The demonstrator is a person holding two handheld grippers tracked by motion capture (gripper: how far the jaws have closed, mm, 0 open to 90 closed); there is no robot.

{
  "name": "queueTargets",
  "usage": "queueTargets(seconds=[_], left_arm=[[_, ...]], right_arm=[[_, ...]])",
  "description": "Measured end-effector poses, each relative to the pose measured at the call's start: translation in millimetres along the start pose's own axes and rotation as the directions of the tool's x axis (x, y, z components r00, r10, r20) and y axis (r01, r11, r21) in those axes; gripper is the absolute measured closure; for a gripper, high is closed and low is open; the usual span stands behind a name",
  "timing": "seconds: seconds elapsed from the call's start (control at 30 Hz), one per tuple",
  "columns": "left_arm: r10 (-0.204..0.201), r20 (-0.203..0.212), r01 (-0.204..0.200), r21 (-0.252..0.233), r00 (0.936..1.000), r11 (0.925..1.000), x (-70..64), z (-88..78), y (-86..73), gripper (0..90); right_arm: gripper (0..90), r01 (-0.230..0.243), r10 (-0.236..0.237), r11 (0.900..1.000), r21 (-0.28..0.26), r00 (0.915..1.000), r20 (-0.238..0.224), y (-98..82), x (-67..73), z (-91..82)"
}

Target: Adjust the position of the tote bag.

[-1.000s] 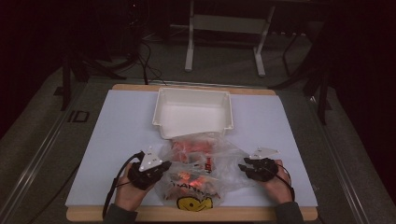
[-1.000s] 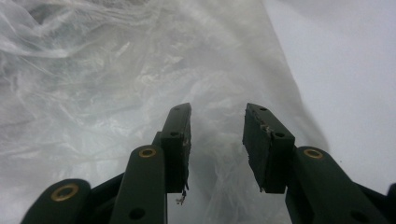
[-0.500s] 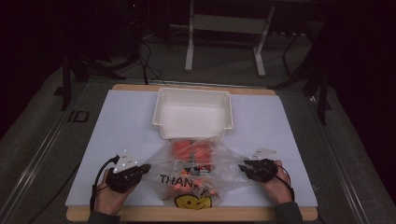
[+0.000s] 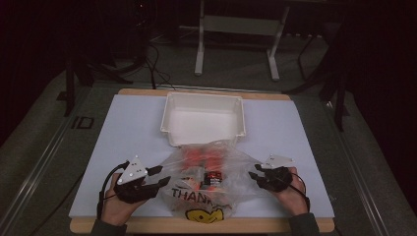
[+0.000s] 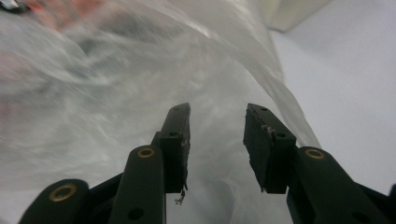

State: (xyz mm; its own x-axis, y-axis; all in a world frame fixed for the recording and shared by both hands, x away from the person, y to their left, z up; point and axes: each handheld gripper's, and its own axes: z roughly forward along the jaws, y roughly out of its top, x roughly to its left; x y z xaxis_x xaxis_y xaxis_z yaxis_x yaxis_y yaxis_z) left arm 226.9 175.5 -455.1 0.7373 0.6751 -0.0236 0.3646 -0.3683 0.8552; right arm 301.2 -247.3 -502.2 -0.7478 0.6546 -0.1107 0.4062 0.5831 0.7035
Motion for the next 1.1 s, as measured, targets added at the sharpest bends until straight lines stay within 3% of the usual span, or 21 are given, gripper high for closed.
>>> queueTargets(seconds=[0.27, 0.43, 0.53, 0.7, 0.77, 0.87, 1.0, 1.1], left_arm=[[0.065, 0.016, -0.065, -0.020, 0.9978, 0.9977, -6.4, -1.6, 23.2, 50.5], [0.092, -0.035, -0.092, 0.012, 0.9951, 0.9957, -7.8, 5.2, 44.4, 52.0], [0.106, -0.036, -0.105, 0.019, 0.9937, 0.9942, -8.2, 14.6, 54.1, 52.5], [0.122, -0.044, -0.118, 0.090, 0.9915, 0.9890, -7.2, 37.9, 59.6, 52.4], [0.136, -0.053, -0.128, 0.142, 0.9893, 0.9816, -6.3, 51.9, 59.3, 51.2], [0.140, -0.111, -0.110, 0.242, 0.9839, 0.9639, -1.3, 72.2, 56.3, 51.2], [0.109, -0.119, -0.071, 0.281, 0.9869, 0.9571, 7.2, 86.0, 50.9, 63.9], [0.076, -0.130, -0.037, 0.278, 0.9887, 0.9598, 15.4, 88.9, 47.3, 81.4]], right_arm=[[56.7, 0.024, -0.026, 0.999, -0.031, 0.9989, -0.039, 15.3, 13.8, -2.7], [54.7, 0.035, -0.039, 0.998, -0.055, 0.9965, -0.073, 27.0, 22.9, -0.1], [54.1, 0.039, -0.045, 0.997, -0.066, 0.9951, -0.088, 33.4, 27.8, 3.2], [52.2, 0.029, -0.037, 0.997, -0.077, 0.9931, -0.111, 40.7, 33.9, 8.7], [50.3, 0.017, -0.027, 0.997, -0.081, 0.9922, -0.121, 44.9, 36.8, 12.9], [47.2, 0.001, -0.012, 0.996, -0.087, 0.9912, -0.132, 50.2, 39.8, 19.6], [44.5, 0.000, -0.013, 0.997, -0.078, 0.9880, -0.154, 55.8, 44.8, 29.9], [47.6, 0.012, -0.020, 0.998, -0.054, 0.9881, -0.153, 57.4, 47.9, 37.0]])
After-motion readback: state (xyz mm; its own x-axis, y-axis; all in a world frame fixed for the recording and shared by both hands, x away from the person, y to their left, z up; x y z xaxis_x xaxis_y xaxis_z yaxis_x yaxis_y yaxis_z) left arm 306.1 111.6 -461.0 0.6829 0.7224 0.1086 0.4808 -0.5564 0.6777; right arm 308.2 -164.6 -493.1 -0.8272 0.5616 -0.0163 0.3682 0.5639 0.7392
